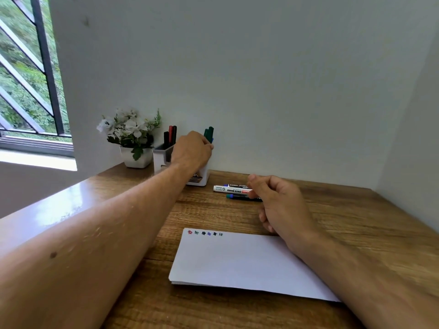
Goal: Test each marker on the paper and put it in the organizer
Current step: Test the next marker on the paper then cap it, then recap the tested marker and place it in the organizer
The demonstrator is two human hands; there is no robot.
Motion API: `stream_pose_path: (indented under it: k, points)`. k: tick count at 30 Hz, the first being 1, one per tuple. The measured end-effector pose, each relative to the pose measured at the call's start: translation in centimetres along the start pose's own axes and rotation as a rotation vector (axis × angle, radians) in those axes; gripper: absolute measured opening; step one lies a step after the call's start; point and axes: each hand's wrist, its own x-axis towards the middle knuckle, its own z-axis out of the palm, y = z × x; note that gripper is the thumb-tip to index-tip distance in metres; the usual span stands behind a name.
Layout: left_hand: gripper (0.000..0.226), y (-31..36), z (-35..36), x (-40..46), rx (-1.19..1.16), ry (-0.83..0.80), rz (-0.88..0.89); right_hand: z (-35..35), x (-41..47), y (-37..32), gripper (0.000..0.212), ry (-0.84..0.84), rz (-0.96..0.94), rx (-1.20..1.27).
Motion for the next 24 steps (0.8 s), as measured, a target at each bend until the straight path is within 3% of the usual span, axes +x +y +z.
stream_pose_path:
  k: [6, 9, 13, 17, 21, 24]
  points:
    - [0.028, 1.3, -1.2, -2.5, -0.005, 0.041, 0.131, -0.2, -0.3, -1.2, 0.013, 0.035, 0.014, -0.027]
    - [0.023, 2.9, -2.0, -4.4, 0.007, -0.051, 0.25, -0.8, -0.1, -1.8, 0.011, 0.083, -0.008, -0.074]
    - [0.015, 3.9, -2.3, -7.1, 0.057, -0.213, 0.282, -2.1, 0.6, -2.0, 0.012, 0.13, -0.134, -0.427]
    - [0.02, 3.6, -2.6, -8.9, 0.104, -0.192, 0.325, -3.6, 1.0, -1.8, 0.027, 0.03, -0.162, -0.905]
    - [0.025, 2.7, -2.0, -9.4, 0.185, -0.265, 0.32, -5.0, 1.7, -1.0, 0.04, -0.049, -0.104, -1.109]
    - [0.024, 1.9, -1.8, -9.2, 0.194, -0.312, 0.291, -5.3, 2.1, -0.4, 0.043, -0.109, -0.063, -1.131]
